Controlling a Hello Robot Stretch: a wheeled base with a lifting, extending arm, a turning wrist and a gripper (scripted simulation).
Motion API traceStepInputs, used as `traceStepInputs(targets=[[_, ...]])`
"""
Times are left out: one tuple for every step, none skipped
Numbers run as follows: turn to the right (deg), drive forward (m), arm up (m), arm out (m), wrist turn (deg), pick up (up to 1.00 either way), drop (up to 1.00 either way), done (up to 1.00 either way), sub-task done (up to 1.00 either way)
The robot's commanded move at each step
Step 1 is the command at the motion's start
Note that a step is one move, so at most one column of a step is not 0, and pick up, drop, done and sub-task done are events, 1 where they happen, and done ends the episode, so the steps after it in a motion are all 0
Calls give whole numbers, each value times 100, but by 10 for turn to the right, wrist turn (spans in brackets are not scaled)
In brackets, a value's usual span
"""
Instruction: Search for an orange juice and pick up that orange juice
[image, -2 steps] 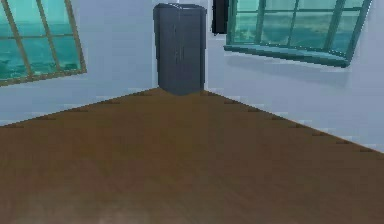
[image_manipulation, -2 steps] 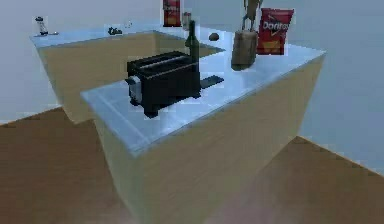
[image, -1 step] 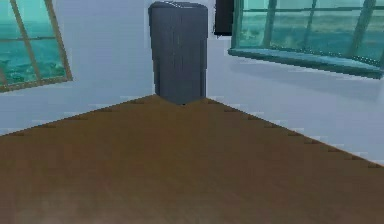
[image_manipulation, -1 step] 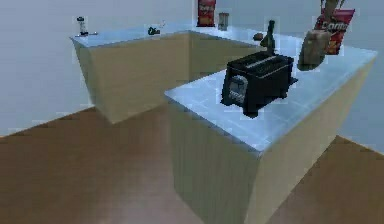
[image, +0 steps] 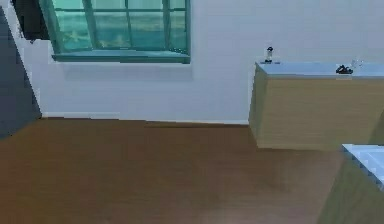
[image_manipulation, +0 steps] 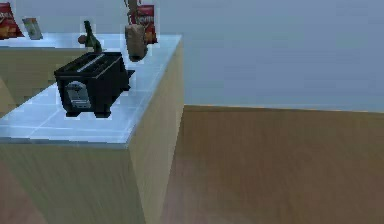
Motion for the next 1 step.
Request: traceStepInputs(targets=[[30, 0, 0, 0, 0, 0, 0, 0, 0]])
